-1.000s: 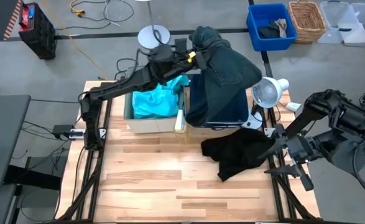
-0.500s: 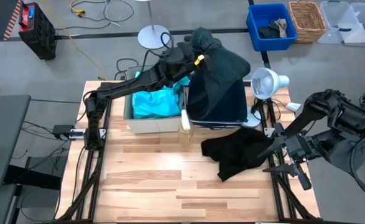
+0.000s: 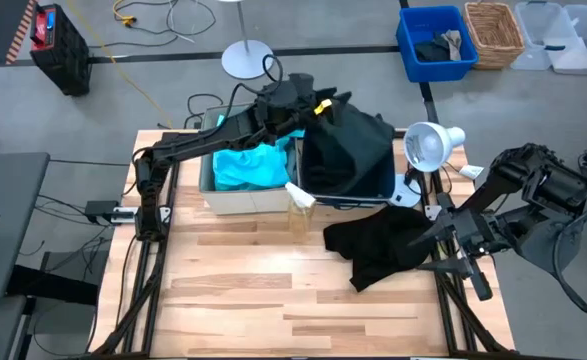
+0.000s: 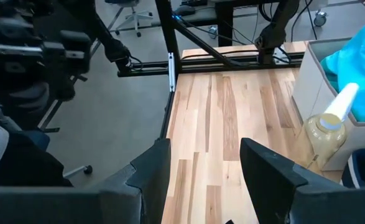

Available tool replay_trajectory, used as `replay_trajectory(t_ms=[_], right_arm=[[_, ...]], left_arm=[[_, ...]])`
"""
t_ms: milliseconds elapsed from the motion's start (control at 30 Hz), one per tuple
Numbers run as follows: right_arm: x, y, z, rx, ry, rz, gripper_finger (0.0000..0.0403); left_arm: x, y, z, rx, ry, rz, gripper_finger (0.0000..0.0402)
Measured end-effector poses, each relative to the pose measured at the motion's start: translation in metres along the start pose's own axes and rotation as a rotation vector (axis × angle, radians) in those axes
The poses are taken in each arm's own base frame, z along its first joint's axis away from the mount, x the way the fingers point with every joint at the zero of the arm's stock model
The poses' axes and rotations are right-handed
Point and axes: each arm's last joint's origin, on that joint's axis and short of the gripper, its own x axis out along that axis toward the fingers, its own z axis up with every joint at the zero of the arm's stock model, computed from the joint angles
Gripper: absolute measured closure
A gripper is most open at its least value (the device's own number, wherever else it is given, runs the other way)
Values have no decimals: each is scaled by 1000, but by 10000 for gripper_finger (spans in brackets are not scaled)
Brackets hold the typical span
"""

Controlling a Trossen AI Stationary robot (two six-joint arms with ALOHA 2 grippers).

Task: Sort clothes
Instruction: Put the black shirt into the blue laundry organizer

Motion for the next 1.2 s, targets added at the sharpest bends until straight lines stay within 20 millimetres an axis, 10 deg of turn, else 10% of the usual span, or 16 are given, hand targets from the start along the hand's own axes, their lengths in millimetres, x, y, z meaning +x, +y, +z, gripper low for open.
replay_trajectory(t_ms=[233,833,1200], right_arm=[[6,2,-1,10,17,-21,196],[93,-35,13,-24,128,-402,196],[113,-70,33,72,53,-526,196]], left_arm=[[-38,-22,25,126,32,-75,129],[-219,-104,40,390,206,-94,247],[-281,-107,-3,402,331,-129,395]])
